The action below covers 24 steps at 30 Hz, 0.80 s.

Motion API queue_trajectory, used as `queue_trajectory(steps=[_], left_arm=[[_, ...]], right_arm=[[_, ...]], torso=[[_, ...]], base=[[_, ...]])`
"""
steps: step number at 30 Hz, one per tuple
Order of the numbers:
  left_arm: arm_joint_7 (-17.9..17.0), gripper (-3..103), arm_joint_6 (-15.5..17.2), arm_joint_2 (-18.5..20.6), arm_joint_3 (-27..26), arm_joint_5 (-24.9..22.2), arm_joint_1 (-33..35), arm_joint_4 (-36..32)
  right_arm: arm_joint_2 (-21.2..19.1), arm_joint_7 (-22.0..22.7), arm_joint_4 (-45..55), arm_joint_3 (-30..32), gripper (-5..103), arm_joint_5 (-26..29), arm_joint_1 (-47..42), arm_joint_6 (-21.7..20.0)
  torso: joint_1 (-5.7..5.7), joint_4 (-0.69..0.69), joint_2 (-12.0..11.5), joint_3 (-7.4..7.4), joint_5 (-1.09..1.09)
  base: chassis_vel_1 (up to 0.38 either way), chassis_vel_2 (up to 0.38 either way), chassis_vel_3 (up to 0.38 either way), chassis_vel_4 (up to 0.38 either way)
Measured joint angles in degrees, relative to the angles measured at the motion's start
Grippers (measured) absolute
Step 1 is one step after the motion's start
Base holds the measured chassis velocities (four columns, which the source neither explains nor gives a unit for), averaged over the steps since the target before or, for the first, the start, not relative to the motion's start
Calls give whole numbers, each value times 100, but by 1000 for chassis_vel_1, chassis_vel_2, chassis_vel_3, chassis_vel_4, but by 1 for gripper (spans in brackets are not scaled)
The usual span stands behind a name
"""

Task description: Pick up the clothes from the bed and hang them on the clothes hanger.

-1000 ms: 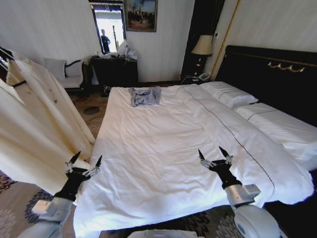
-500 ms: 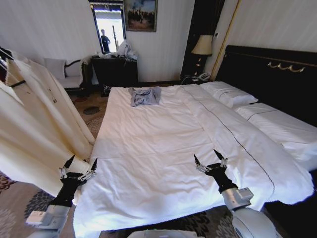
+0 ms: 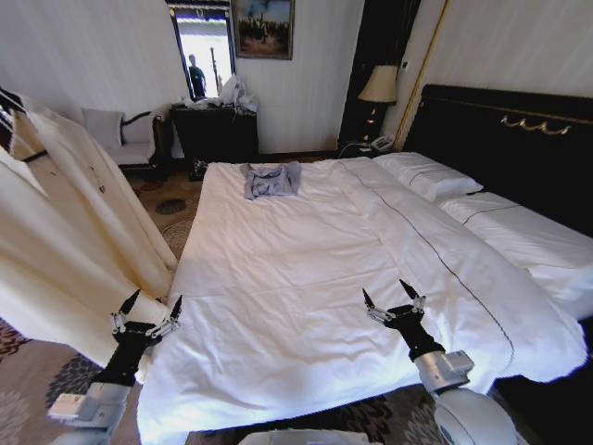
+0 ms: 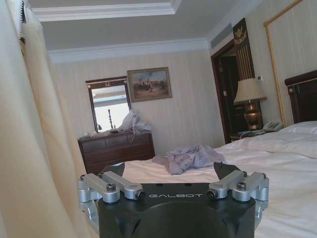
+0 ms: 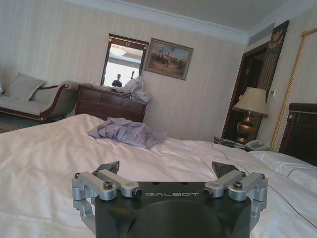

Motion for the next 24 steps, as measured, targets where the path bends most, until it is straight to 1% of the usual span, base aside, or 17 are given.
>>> queue_trajectory(steps=[24], left_arm=[[-10,100,14,7,-4,-13,-1,-8]], right_arm=[[-3,9,0,3,100,5,3,-4]], torso=[[0,0,-1,0,0]], base=[[0,0,0,0]])
